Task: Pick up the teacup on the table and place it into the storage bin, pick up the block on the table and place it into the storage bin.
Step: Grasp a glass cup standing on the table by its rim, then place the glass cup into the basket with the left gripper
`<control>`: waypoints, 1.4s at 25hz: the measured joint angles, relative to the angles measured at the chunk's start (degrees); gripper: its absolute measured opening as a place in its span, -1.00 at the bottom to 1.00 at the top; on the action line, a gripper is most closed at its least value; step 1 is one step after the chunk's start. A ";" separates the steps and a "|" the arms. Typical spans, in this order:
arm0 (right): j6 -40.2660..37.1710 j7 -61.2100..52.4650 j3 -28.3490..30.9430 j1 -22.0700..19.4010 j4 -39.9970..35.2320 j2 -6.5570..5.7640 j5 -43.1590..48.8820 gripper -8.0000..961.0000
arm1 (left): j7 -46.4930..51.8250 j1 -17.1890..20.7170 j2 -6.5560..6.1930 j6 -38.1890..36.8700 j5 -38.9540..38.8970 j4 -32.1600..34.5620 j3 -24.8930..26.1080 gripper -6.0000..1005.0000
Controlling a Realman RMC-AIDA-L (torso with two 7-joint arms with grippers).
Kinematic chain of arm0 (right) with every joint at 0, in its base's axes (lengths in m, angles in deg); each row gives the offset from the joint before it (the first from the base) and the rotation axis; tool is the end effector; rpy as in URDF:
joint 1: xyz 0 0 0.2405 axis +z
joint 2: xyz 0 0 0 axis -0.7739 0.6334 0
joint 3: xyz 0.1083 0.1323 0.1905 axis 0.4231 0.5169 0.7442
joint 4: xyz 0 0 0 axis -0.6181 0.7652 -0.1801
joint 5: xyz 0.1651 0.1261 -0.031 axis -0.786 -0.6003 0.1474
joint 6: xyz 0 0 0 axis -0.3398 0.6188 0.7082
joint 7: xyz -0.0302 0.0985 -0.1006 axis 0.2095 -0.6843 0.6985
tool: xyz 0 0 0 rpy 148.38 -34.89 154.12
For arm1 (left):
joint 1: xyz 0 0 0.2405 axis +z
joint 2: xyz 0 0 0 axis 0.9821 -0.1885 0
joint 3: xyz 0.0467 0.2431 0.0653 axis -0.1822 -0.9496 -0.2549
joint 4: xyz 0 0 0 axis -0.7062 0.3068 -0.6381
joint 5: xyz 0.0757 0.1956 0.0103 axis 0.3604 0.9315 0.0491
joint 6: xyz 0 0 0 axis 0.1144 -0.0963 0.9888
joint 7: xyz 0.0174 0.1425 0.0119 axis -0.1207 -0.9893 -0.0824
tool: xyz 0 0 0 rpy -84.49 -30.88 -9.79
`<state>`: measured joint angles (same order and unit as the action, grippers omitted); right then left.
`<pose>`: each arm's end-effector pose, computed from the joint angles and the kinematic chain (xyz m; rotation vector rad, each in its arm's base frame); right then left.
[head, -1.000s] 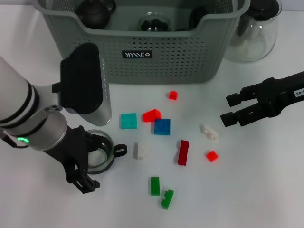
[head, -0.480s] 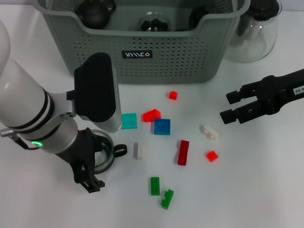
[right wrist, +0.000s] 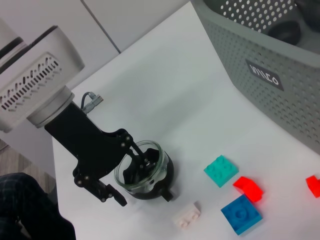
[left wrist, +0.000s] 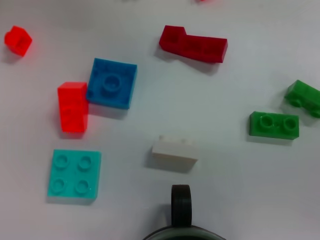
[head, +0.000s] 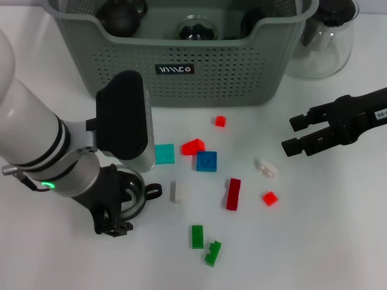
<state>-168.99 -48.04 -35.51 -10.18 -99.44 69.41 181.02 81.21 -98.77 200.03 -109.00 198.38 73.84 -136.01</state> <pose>0.2244 0.3530 0.0296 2.9314 -0.9602 -0.2202 -0.1967 0.2736 -0.0422 -2.9166 -0.1943 0.8396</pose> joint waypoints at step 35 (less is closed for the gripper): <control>-0.29 -1.90 0.47 1.00 -0.15 -0.93 0.79 0.93 | 4.03 -13.32 -1.08 -20.07 -33.03 3.00 42.93 -0.92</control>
<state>-169.28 -49.94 -35.04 -9.18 -99.60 68.48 181.81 85.25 -112.08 198.95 -129.07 165.34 76.84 -93.08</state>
